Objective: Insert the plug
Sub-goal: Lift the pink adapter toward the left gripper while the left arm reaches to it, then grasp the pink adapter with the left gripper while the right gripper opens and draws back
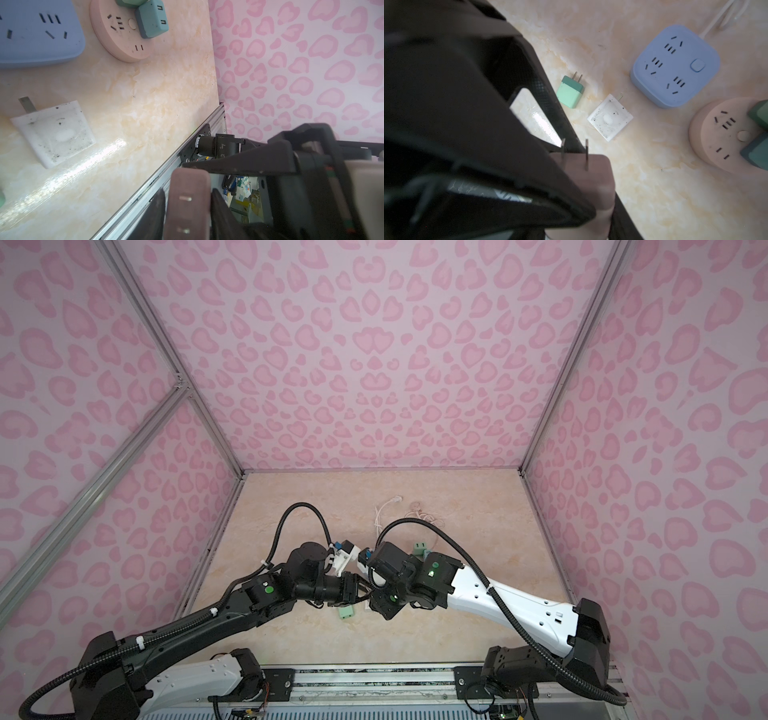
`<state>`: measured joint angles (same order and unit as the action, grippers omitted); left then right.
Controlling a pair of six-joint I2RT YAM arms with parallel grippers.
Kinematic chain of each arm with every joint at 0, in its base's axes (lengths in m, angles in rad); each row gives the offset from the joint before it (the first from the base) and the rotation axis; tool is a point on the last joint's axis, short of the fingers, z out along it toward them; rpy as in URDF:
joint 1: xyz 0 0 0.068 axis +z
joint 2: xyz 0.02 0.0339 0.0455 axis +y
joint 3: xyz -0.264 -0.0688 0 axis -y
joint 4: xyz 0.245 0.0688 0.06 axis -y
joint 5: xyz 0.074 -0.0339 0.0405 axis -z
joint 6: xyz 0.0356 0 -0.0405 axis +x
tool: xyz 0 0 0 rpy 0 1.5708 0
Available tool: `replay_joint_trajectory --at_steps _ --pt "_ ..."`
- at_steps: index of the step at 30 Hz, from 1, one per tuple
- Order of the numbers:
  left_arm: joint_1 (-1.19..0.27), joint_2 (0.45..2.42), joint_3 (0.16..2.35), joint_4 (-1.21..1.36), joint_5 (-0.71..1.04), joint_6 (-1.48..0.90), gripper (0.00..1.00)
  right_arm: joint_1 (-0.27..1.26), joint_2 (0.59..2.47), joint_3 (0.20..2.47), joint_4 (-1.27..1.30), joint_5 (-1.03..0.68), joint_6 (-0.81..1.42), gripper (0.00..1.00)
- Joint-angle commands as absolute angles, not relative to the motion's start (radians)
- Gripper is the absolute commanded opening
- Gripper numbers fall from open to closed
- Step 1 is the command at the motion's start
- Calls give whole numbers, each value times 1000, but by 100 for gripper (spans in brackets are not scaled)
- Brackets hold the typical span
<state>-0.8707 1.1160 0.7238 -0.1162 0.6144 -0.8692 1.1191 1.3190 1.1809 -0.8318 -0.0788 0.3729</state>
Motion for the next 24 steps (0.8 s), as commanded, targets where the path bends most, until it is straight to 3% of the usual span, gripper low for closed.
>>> replay_joint_trajectory --at_steps 1,3,7,11,16,24 --pt "-871 1117 733 -88 632 -868 27 1118 1324 1184 -806 -72 367 30" --pt "-873 1113 731 -90 625 -863 18 1118 1322 1179 -799 -59 362 31" --pt "-873 1107 732 -114 605 -841 13 1108 1312 1161 -760 -49 367 31" --pt "-873 1094 730 -131 562 -837 3 1098 1305 1153 -738 -53 372 42" --pt "-866 1055 728 -157 412 -820 3 1059 1291 1139 -735 -33 385 62" --pt "-784 1024 705 -70 162 -897 3 951 1183 1104 -631 -45 491 63"
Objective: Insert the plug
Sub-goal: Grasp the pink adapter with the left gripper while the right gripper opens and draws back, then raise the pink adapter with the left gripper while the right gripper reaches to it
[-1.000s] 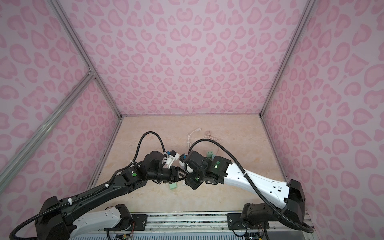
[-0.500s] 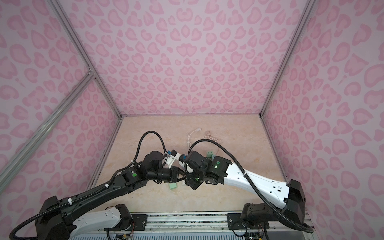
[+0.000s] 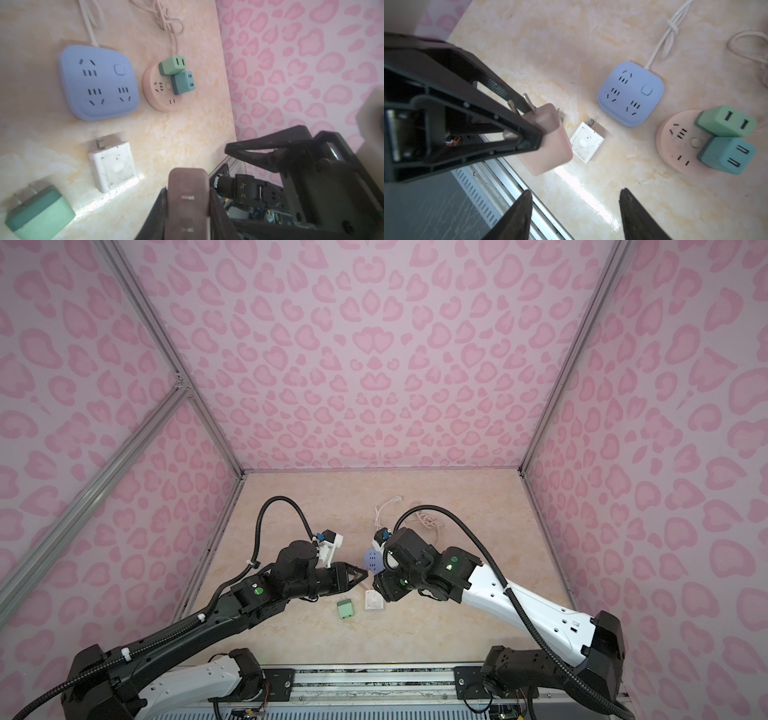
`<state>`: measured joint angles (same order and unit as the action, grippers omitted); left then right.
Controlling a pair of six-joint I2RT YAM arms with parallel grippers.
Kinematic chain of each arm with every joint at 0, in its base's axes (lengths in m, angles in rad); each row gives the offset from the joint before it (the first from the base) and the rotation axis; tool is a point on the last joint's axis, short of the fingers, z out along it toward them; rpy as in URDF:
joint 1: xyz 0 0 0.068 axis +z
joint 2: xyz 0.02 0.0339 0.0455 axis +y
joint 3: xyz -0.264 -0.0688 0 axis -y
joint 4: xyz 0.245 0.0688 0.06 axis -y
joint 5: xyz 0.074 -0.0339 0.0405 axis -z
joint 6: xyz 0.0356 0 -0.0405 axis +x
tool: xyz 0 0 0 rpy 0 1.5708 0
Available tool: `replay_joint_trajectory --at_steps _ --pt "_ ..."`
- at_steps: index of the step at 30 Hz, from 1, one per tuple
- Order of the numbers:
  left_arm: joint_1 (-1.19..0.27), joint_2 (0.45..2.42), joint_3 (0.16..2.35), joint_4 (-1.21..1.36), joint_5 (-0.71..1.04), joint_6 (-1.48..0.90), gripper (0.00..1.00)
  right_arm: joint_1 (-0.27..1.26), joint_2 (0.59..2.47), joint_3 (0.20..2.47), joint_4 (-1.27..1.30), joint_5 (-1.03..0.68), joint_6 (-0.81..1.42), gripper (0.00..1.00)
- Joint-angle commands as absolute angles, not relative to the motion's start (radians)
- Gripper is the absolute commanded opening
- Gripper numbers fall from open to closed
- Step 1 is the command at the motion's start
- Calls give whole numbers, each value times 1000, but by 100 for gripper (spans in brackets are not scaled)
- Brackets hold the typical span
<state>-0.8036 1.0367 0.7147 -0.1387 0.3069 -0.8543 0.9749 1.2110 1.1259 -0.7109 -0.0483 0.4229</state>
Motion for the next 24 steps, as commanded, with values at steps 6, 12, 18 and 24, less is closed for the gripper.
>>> replay_joint_trajectory --at_steps 6,12,18,24 --pt "-766 1073 767 119 158 -897 3 889 1131 1141 -647 28 608 60" --pt "-766 1095 747 304 111 -1023 3 847 1052 1081 -521 76 648 57" --pt "-767 1069 695 476 33 -1141 3 779 1061 1065 -420 -70 693 55" --pt "-768 1084 725 547 82 -1168 3 714 1080 1016 -146 -254 816 51"
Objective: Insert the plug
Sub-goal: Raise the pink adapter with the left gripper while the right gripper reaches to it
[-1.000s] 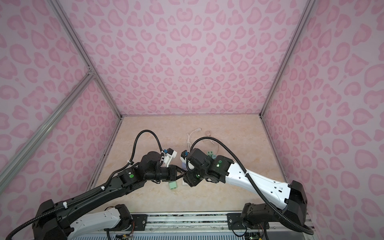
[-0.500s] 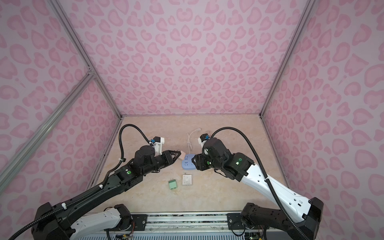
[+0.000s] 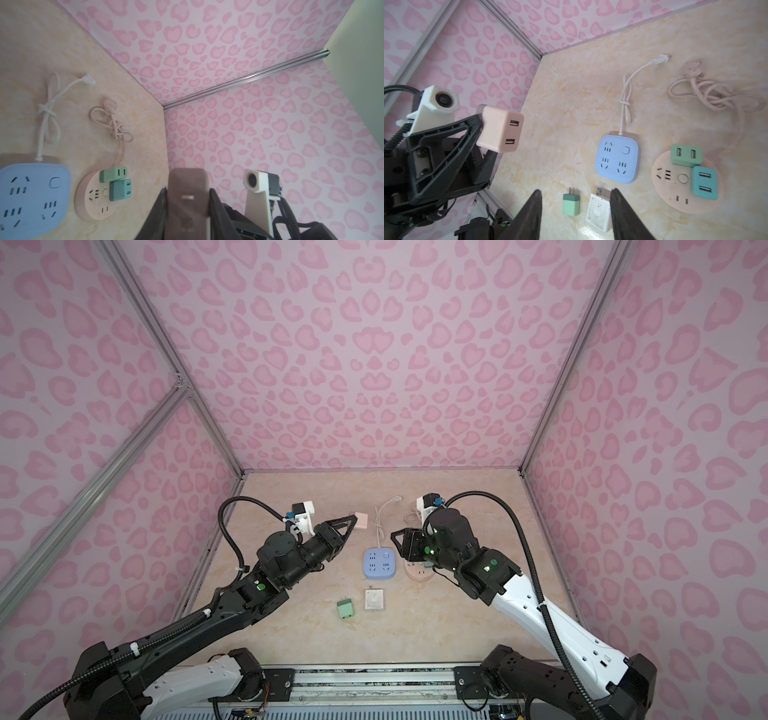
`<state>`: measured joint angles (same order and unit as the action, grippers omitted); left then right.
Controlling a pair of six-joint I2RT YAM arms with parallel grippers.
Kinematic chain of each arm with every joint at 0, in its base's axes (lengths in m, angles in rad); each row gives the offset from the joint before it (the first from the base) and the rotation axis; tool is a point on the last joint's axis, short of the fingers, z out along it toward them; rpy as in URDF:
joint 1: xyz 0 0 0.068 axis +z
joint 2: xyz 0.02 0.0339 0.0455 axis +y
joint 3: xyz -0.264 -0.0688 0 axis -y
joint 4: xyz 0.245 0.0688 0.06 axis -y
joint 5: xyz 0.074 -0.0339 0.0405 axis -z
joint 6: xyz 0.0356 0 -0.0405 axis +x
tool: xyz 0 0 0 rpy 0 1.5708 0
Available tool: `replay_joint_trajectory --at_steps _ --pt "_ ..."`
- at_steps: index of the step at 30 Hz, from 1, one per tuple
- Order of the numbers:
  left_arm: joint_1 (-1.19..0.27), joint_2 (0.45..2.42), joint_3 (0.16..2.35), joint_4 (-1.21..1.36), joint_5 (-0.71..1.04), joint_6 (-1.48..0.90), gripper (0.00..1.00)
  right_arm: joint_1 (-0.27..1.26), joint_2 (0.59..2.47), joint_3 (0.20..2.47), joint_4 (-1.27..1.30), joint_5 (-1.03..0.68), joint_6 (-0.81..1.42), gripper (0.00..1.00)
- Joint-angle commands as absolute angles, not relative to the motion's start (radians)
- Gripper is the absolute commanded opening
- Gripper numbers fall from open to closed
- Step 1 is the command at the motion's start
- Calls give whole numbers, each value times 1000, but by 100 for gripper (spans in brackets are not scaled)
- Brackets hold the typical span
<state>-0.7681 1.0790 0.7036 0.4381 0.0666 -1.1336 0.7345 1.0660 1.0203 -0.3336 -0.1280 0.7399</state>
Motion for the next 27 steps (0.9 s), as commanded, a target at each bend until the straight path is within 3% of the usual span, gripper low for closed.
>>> replay_joint_trajectory --at_steps 1,8,27 --pt "-769 1090 731 552 93 -1173 3 704 1090 1015 -108 -283 836 51" --pt "-774 1125 697 683 125 -1241 3 686 1120 1037 -30 -350 882 53" --pt "-822 1202 701 789 154 -1283 3 664 1127 921 227 -420 1035 44"
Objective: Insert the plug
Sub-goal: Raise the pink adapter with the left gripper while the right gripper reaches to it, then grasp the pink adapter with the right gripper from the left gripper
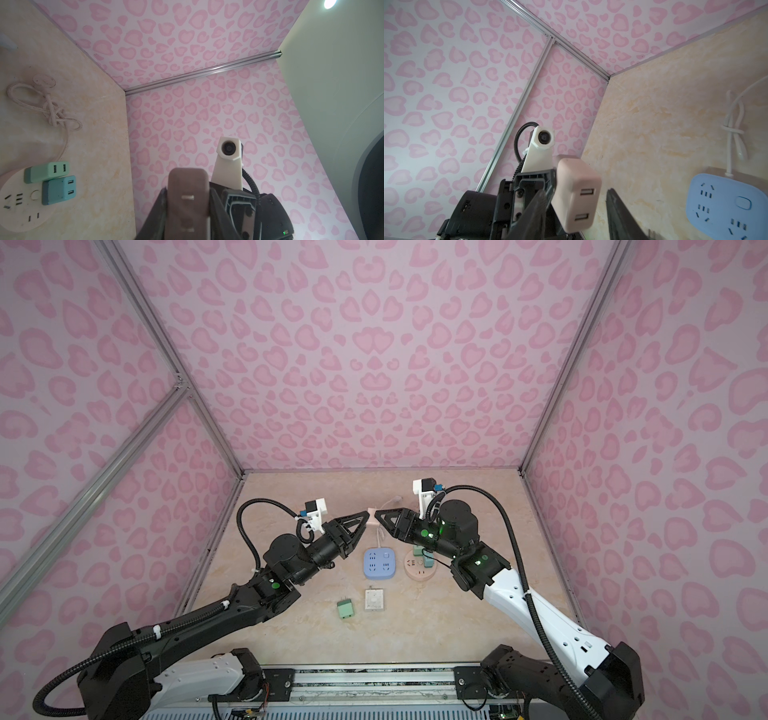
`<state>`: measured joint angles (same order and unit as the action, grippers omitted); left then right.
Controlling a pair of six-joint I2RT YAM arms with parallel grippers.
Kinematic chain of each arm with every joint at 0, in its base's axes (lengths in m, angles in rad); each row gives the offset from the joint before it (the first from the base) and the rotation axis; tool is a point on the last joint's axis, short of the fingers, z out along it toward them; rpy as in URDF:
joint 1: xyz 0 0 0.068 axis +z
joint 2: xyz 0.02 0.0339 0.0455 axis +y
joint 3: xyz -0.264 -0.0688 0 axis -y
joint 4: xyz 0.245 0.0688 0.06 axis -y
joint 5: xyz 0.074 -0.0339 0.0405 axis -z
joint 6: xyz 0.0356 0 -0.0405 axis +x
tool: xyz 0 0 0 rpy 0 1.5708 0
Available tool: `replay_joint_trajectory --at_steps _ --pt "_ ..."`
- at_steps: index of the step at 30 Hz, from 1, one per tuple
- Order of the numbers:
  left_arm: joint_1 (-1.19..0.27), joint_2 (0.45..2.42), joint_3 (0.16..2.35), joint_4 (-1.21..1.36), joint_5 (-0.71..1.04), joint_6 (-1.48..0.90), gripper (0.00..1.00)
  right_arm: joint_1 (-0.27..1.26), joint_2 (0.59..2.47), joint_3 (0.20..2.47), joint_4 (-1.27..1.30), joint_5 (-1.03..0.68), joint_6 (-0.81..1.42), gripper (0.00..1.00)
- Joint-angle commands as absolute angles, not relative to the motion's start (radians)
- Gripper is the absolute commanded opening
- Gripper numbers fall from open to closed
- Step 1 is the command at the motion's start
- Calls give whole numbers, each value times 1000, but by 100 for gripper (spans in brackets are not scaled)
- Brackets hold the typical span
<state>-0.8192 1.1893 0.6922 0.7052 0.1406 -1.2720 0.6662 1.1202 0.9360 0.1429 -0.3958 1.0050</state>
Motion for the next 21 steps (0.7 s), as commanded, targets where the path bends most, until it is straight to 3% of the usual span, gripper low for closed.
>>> replay_joint_trajectory --at_steps 1,18,21 --pt "-824 1207 698 802 155 -1289 3 663 1129 913 249 -425 1046 44" --pt "-828 1230 701 844 166 -1307 3 655 1179 876 432 -482 1157 37" --pt "-828 1230 696 845 166 -1310 3 655 1183 870 446 -482 1169 31"
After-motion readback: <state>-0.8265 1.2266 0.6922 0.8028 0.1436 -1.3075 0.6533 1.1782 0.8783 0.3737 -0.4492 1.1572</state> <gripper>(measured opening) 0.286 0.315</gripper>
